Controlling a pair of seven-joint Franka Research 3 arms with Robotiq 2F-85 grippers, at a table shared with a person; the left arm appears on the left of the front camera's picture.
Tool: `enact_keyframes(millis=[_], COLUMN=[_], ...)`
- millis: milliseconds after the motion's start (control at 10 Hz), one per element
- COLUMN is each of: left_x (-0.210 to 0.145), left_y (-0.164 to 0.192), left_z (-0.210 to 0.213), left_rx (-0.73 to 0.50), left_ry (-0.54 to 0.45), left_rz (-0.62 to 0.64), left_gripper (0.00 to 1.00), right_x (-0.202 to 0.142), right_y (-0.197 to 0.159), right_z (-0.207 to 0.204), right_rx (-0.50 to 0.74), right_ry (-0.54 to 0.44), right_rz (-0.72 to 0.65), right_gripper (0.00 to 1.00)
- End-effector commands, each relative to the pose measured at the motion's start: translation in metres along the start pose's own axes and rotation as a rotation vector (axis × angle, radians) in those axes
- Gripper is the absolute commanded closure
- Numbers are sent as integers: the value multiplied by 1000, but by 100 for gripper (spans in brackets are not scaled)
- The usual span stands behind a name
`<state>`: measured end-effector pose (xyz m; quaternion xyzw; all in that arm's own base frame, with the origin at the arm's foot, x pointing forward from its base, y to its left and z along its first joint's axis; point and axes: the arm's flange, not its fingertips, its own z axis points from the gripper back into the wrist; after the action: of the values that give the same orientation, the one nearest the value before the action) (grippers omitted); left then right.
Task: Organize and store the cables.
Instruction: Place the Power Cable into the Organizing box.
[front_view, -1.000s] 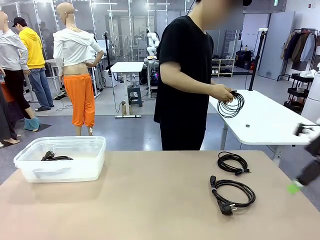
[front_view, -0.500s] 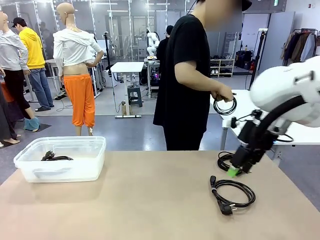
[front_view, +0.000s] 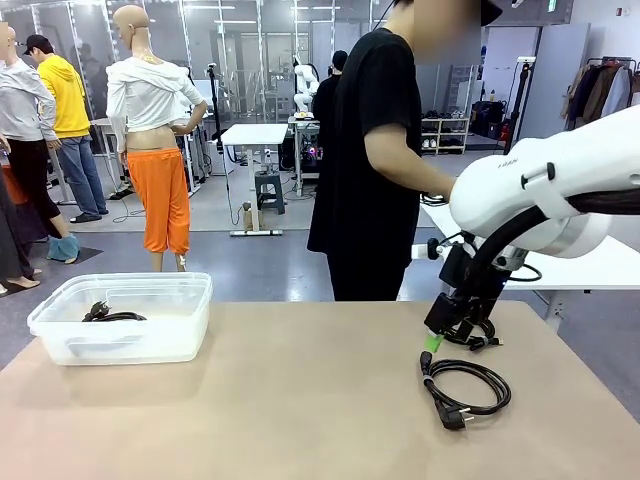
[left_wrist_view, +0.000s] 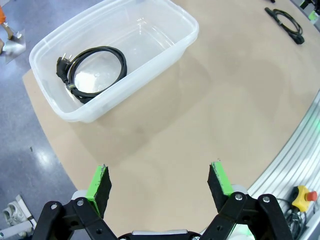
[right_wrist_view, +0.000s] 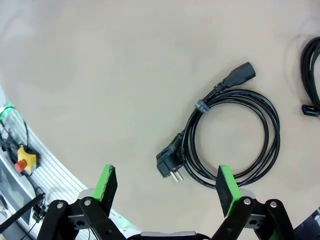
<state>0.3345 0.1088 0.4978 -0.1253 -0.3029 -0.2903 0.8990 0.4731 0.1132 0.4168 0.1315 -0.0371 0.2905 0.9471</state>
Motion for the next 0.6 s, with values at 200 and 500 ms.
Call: enact_keyframes(millis=[200, 500], left_x=[1, 1], left_y=[-1, -1], left_z=[1, 1], left_rx=[11, 11], left_ry=[3, 3], left_rz=[8, 8], left_gripper=[1, 1], right_x=[18, 25], right_y=[13, 12], right_z=[-34, -73], right_rx=[-136, -256], right_ry=[3, 27], right_rz=[-246, -365], right_gripper=[0, 0])
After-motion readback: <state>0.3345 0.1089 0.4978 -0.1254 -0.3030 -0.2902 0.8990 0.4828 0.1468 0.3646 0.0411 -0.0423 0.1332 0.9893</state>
